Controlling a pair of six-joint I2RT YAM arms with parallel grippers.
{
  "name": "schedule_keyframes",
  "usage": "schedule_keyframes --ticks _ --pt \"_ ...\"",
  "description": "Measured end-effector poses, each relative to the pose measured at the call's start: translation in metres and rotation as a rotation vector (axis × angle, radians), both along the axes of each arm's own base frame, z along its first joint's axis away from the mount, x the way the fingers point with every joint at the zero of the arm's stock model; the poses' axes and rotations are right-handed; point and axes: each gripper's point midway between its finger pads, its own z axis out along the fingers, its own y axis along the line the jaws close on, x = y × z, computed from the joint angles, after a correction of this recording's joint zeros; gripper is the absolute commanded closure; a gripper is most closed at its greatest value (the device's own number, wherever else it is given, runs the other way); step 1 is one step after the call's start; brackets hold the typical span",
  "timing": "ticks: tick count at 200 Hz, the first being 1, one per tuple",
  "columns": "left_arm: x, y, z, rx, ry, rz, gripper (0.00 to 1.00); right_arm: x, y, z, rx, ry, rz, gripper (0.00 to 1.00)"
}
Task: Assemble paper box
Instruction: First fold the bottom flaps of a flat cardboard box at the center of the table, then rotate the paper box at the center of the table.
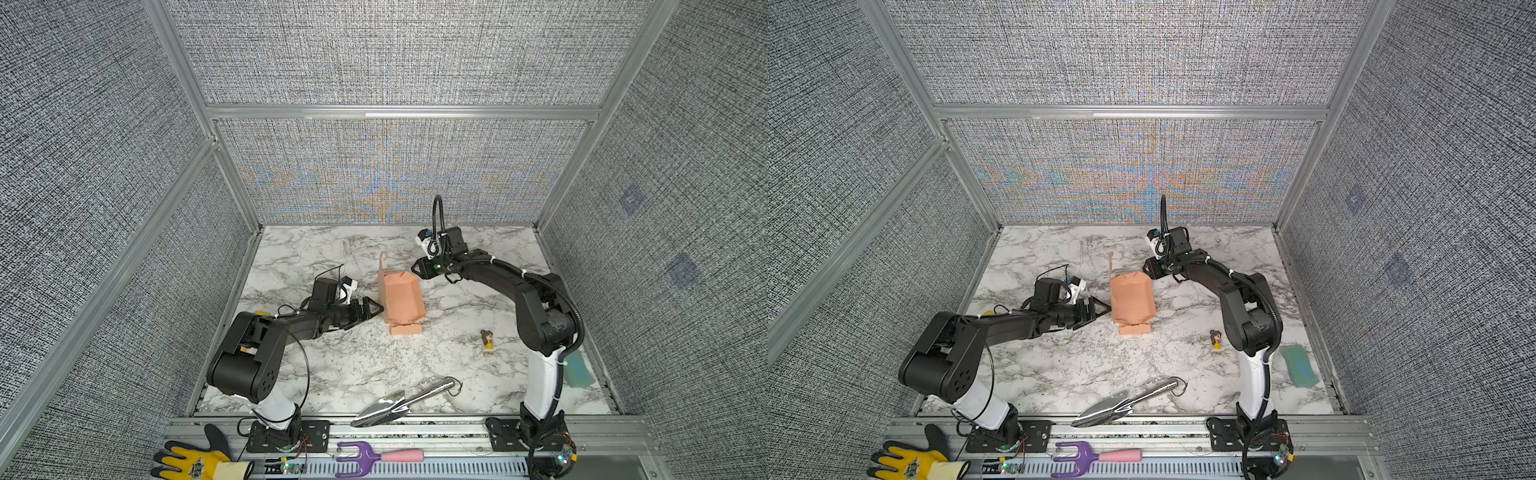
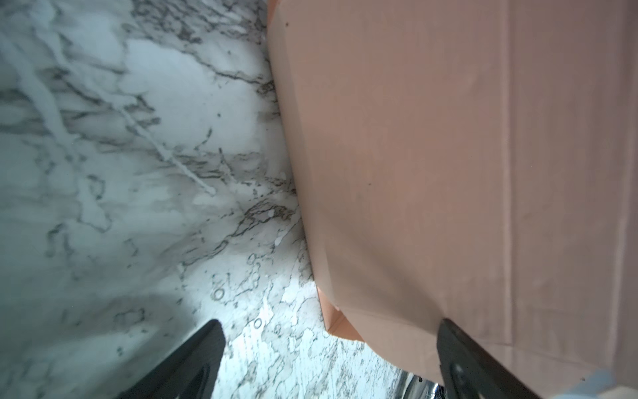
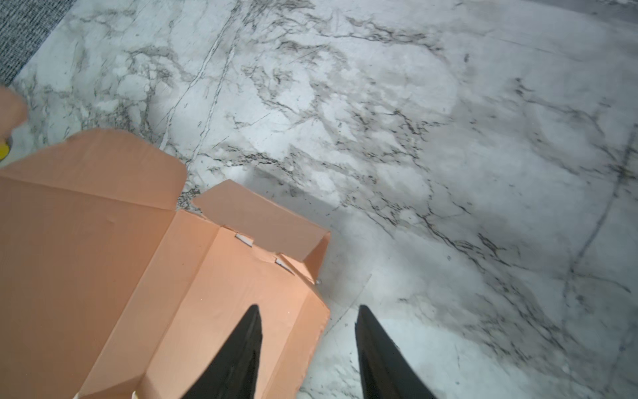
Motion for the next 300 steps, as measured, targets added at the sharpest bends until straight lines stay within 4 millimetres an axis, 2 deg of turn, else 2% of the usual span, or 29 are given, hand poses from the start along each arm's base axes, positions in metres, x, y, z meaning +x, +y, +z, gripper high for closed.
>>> schedule_keyframes --ticks 20,63,100,147,208,228,264,300 --pt "0.003 0.001 -0.003 0.010 0.007 0.009 0.02 0.006 0.008 0.002 -0.010 -0.015 0.052 0.51" --pt "0.016 0.003 0.003 0.013 -0.010 0.024 0.02 0.020 0.013 0.002 -0.049 -0.036 0.102 0.51" --pt "0.016 0.005 0.004 0.015 -0.009 0.029 0.03 0.026 0.027 -0.001 -0.071 -0.034 0.140 0.51" --pt "0.015 0.006 0.003 0.016 -0.009 0.029 0.03 0.018 0.045 -0.017 -0.195 -0.052 0.208 0.51" --pt "0.016 0.008 0.001 0.013 -0.002 0.032 0.03 0.010 0.045 -0.038 -0.417 -0.132 0.257 0.52" --pt "0.017 0.009 0.001 0.012 -0.001 0.034 0.03 0.012 0.045 -0.041 -0.449 -0.153 0.257 0.56" --pt "0.018 0.008 0.001 0.010 -0.002 0.033 0.03 0.019 0.042 -0.044 -0.504 -0.187 0.234 0.72" --pt "0.018 0.008 0.002 0.008 0.000 0.035 0.03 0.025 0.047 -0.040 -0.506 -0.232 0.221 0.75"
